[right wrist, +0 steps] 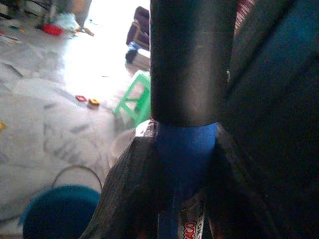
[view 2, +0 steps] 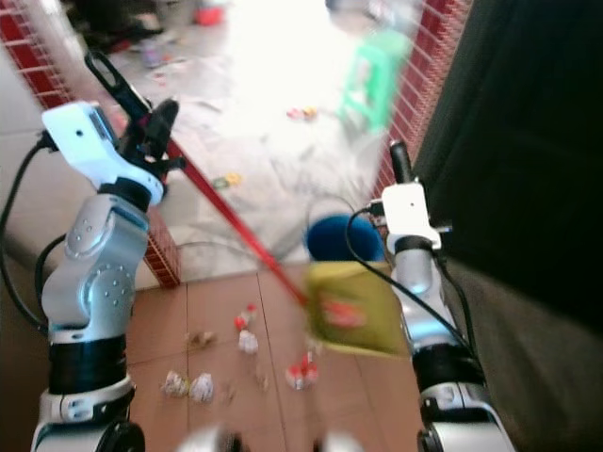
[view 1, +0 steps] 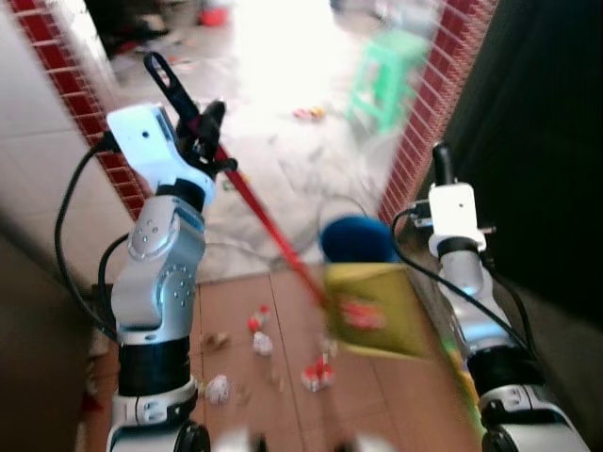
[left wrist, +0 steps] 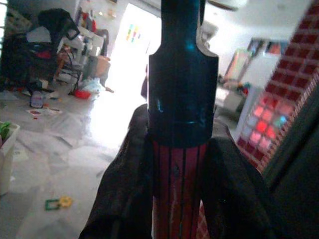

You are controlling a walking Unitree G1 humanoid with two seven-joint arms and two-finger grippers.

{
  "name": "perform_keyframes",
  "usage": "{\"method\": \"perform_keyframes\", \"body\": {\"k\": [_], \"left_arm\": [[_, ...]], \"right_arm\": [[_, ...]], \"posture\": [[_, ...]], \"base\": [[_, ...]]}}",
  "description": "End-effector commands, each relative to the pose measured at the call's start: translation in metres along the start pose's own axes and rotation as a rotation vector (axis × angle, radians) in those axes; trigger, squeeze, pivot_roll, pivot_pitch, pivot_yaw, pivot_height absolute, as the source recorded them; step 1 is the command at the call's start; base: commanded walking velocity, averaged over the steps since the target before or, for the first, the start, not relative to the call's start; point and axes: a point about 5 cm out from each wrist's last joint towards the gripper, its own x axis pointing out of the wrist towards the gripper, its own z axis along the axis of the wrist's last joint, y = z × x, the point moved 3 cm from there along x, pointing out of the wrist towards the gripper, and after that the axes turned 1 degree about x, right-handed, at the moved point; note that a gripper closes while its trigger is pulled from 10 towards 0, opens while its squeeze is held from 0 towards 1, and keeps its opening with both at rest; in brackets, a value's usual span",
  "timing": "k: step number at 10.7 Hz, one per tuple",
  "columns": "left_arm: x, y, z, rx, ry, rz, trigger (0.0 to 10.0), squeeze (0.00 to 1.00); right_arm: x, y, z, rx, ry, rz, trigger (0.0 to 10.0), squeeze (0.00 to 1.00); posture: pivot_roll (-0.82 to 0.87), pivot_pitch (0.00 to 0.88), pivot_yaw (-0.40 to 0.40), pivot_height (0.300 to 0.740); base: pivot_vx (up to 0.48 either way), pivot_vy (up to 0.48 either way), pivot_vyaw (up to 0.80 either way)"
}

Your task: Sweep floor

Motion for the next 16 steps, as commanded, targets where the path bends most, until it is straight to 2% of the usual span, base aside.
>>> {"method": "perform_keyframes", "body": {"k": [1,4,6,9,11,14,16], "left_arm": [[0.004,0.004,0.026,0.003,-0.106,0.036,10.0,0.00],[0.008,0.010,0.037,0.031,-0.153,0.090,10.0,0.00],[0.008,0.012,0.035,0.031,-0.152,0.100,10.0,0.00],[0.009,0.008,0.034,0.084,-0.175,0.105,10.0,0.00],[0.009,0.011,0.033,0.102,-0.187,0.136,10.0,0.00],[0.008,-0.005,0.038,0.287,-0.260,0.076,10.0,0.00],[0.006,-0.010,0.043,0.315,-0.317,0.078,10.0,0.00]], "right_arm": [[0.004,0.007,0.019,0.019,-0.069,0.011,10.0,0.00],[0.004,0.008,0.019,0.013,-0.073,0.017,10.0,0.00],[0.004,0.009,0.019,0.013,-0.076,0.016,10.0,0.00],[0.004,0.008,0.019,0.016,-0.070,0.010,10.0,0.00],[0.004,0.009,0.019,0.018,-0.070,0.010,10.0,0.00],[0.003,0.012,0.020,0.027,-0.075,0.020,10.0,0.00],[0.004,0.012,0.020,0.025,-0.075,0.021,10.0,0.00]], "posture": [[-0.09,0.000,0.033,0.740],[-0.09,0.001,0.033,0.740],[-0.09,0.002,0.034,0.740],[-0.09,0.006,0.036,0.740],[-0.09,0.008,0.037,0.740],[-0.09,0.014,0.036,0.740],[-0.09,0.014,0.036,0.740]], "base": [[0.480,0.000,0.00],[0.480,0.000,0.00],[0.480,0.000,0.00],[0.480,0.000,0.00],[0.422,0.000,0.00],[0.000,0.000,0.00],[0.000,0.000,0.00]]}}
